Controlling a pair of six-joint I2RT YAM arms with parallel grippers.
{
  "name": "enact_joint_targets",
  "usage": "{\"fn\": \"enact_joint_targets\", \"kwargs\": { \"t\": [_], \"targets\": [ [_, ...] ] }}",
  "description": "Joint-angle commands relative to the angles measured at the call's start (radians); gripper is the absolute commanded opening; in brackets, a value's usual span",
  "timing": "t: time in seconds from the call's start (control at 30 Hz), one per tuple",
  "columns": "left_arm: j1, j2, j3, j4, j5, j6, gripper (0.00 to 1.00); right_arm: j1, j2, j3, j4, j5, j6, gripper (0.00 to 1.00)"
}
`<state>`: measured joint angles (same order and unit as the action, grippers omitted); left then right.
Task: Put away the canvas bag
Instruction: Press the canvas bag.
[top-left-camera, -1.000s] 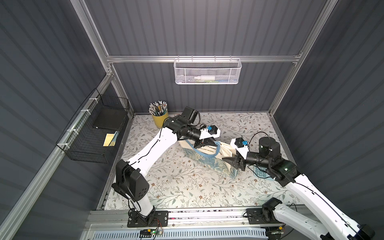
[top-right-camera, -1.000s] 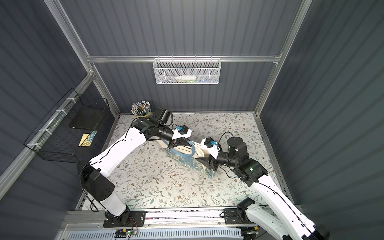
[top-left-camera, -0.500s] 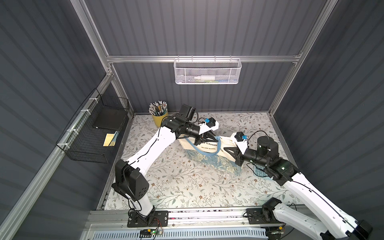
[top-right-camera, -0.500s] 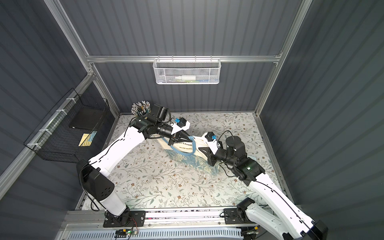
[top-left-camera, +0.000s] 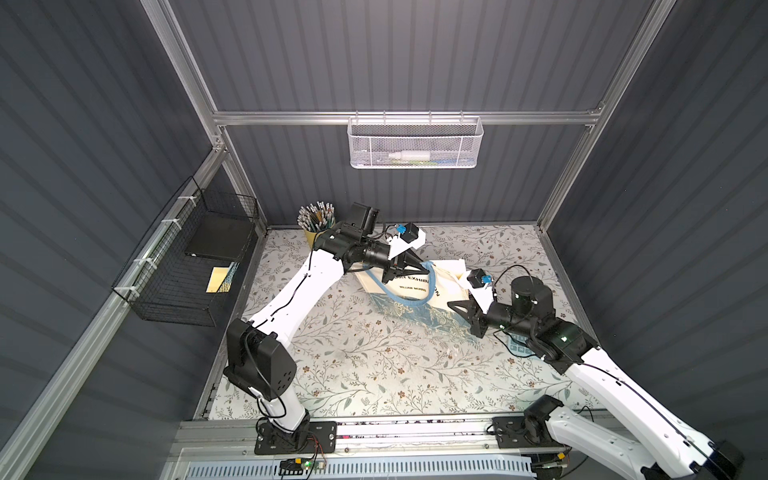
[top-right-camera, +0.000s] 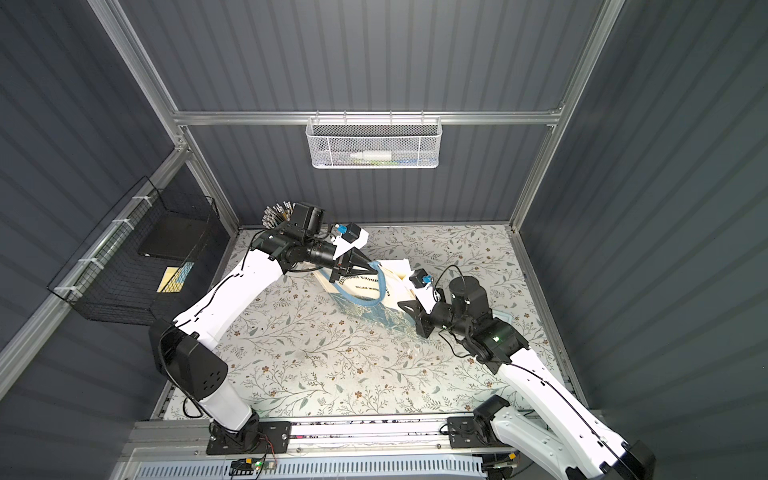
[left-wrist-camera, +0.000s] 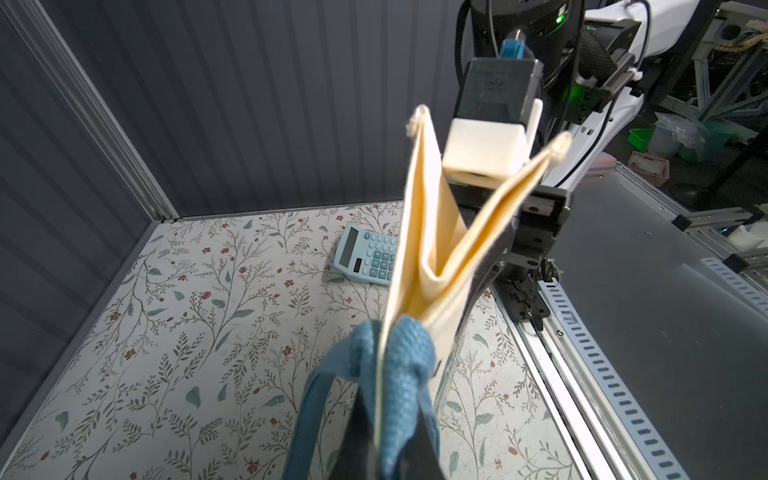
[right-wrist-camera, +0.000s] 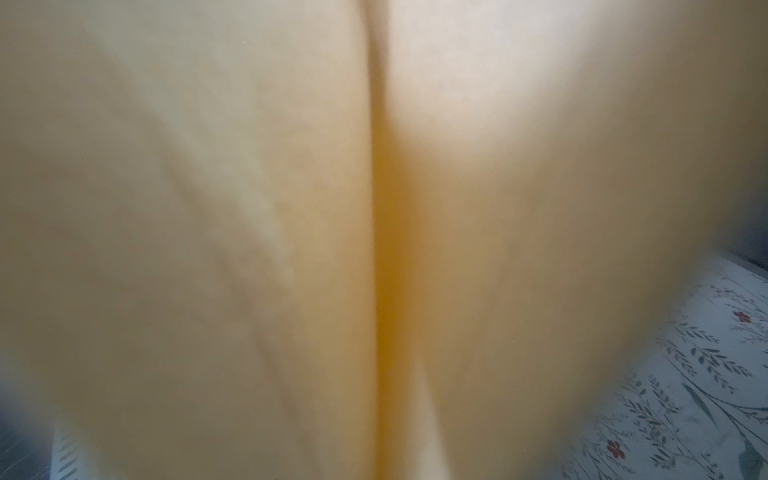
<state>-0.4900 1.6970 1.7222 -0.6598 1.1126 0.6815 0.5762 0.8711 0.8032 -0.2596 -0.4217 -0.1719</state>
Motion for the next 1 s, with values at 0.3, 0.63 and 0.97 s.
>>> {"fn": "enact_joint_targets", "kwargs": {
  "t": [0.3,0.63,0.97],
  "targets": [
    [0.109,-0.063,0.013,0.300,0.150,-0.158,0.00,0.011,0.005,-0.047,-0.145,-0.038,0.010,0.15],
    [0.122,-0.048,0.042,0.329,0.142,-0.206,0.00,0.010,-0.016,-0.058,-0.155,-0.042,0.025,0.00],
    [0.122,-0.047,0.022,0.325,0.214,-0.248,0.00,0.011,0.038,-0.009,-0.066,-0.045,0.043,0.37]
  ]
}}
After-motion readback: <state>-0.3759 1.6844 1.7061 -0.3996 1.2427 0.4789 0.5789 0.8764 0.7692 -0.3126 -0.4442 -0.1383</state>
